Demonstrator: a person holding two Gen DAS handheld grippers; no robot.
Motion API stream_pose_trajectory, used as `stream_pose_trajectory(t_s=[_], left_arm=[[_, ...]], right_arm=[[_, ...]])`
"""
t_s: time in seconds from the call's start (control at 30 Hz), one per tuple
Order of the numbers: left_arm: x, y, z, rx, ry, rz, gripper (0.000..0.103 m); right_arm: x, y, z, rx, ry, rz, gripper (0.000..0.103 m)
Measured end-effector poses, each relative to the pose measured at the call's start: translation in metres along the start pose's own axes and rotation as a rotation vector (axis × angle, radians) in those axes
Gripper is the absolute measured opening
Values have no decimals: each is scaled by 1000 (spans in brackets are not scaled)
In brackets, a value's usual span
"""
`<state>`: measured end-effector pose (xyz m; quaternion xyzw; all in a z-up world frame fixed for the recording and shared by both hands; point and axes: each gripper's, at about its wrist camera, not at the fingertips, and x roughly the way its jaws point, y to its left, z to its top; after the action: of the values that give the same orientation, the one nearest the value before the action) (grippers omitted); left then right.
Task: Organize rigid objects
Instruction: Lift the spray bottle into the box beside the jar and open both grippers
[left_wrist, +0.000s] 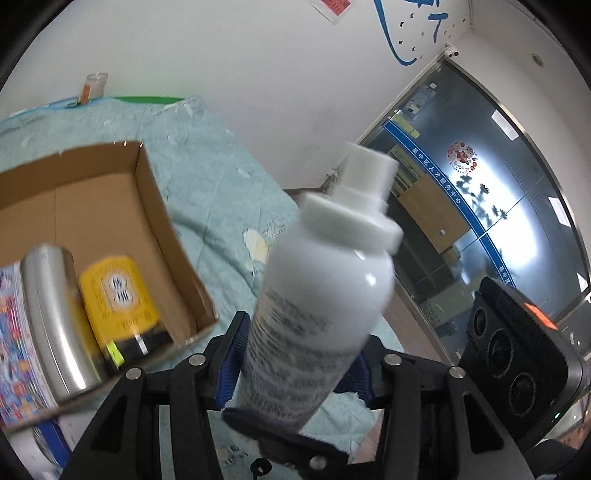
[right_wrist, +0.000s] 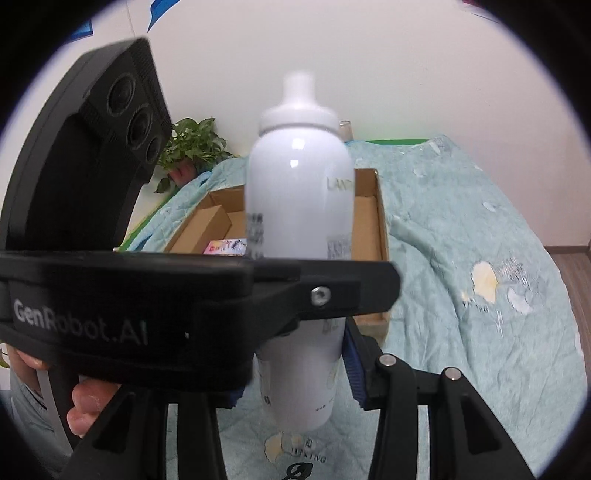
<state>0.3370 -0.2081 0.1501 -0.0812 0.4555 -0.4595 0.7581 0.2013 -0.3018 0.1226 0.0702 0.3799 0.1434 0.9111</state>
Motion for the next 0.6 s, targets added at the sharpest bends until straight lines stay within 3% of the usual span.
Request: stream_pose_trajectory(t_s=[0.3,0.6], left_arm=[[-1,31,53,-10,2,23,48],[69,92,65,-137,79,19,46]], right_arm=[[34,-17,46,-4,31,37,43],[108,-48,61,-25,179,32,43]])
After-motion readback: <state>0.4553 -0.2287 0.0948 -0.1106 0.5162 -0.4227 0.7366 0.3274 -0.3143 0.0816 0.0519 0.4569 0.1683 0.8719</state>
